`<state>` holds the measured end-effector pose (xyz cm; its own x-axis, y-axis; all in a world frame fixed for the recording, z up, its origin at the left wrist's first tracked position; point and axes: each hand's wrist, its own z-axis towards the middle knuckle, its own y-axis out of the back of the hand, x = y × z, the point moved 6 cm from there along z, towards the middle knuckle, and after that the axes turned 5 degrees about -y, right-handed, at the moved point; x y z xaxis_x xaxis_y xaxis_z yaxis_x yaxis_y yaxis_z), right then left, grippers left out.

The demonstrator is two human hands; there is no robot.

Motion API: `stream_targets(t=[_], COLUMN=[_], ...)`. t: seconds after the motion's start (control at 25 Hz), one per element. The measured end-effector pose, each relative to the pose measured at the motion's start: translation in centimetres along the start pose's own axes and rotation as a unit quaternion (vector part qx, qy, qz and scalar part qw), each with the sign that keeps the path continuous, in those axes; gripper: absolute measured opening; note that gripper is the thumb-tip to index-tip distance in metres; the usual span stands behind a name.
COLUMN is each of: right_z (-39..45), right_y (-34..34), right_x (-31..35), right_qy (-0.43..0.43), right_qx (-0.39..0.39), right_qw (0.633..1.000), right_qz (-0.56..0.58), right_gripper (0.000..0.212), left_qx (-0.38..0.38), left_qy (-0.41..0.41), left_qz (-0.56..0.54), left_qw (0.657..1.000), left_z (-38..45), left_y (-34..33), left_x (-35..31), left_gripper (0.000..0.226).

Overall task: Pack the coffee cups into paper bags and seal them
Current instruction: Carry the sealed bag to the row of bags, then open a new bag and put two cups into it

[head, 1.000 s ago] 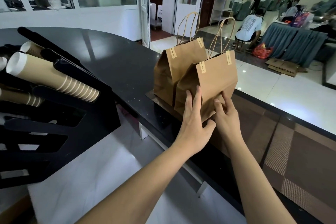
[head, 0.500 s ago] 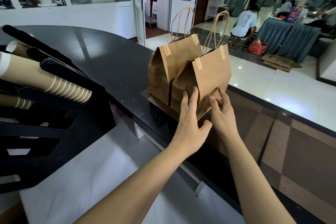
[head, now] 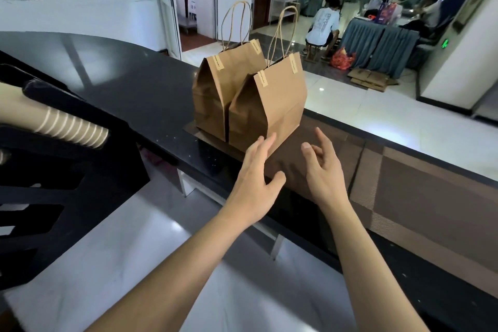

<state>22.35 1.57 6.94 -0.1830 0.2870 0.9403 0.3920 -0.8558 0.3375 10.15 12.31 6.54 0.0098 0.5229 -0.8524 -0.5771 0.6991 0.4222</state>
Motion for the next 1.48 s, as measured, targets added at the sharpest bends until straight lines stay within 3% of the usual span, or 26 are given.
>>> stream_targets(t=[0.24, 0.6, 1.12, 1.48], right_z=[-5.5, -14.9, -36.2, -47.0], right_y=[3.6, 5.6, 10.4, 13.7], right_x=[-0.1, -0.6, -3.3, -6.0], right_qy=[-0.013, -0.067, -0.155, -0.151], right_qx=[-0.057, -0.205, -0.409, -0.426], right_qw=[0.998, 0.976, 0.899, 0.892], right_qz=[-0.004, -0.002, -0.005, -0.008], right_gripper=[0.056, 0.055, 0.055, 0.056], left_qx=[0.08, 0.205, 0.398, 0.444], left_qy=[-0.03, -0.072, -0.171, -0.218], left_qz=[-0.022, -0.064, -0.168, -0.127], left_qw=[0.996, 0.974, 0.886, 0.86], left_z=[-2.4, -5.3, -17.4, -24.6], left_y=[-1.1, -0.7, -7.3, -13.7], left_x=[-1.5, -0.2, -7.3, -12.3], left_gripper=[0.066, 0.063, 0.061, 0.061])
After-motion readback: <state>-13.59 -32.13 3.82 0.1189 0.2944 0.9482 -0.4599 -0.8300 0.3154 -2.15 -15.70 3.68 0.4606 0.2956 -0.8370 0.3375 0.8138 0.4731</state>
